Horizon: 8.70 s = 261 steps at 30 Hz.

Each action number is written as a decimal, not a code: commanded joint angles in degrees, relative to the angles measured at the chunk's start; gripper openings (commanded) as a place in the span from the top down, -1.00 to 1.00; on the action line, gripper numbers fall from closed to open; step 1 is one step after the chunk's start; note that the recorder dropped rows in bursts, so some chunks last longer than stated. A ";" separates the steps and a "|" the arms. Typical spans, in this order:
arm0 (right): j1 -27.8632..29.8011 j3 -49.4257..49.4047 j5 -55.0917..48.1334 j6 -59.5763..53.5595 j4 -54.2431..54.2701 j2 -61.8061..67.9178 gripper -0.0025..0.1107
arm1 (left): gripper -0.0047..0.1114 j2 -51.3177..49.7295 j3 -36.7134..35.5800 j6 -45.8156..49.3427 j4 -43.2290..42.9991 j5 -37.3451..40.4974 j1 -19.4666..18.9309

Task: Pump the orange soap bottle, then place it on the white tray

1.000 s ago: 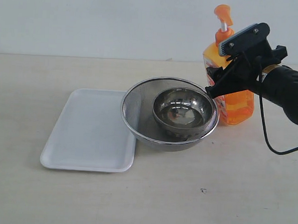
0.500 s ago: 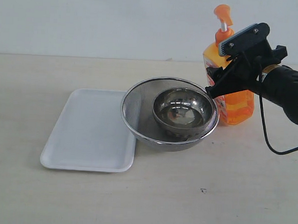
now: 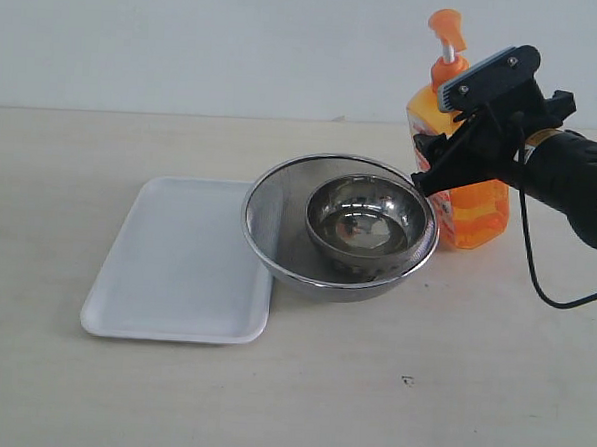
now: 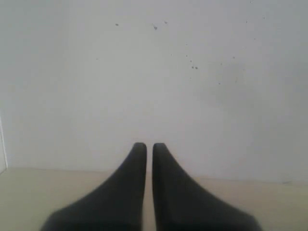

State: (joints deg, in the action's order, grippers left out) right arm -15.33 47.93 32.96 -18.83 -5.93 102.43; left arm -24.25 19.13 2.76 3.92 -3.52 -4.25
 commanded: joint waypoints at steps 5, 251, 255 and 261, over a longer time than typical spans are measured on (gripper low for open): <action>0.35 0.63 4.53 -0.72 -0.66 -1.10 0.96 | 0.84 -0.14 0.43 -0.37 -0.09 -1.65 0.28; 0.35 0.63 3.30 -0.07 -0.60 -1.10 0.96 | 0.84 -100.82 110.90 32.58 15.72 49.71 42.11; 0.35 0.63 3.19 -0.07 -0.60 -1.10 0.96 | 0.84 -101.62 110.90 32.58 16.68 49.81 42.11; 0.35 0.63 2.73 -0.07 -0.60 -1.10 0.96 | 0.84 -101.75 110.90 32.58 16.68 50.15 42.11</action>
State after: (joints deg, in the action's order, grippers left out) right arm -15.33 47.93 32.87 -18.54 -5.93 102.43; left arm -125.30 129.85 36.07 20.17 45.62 37.78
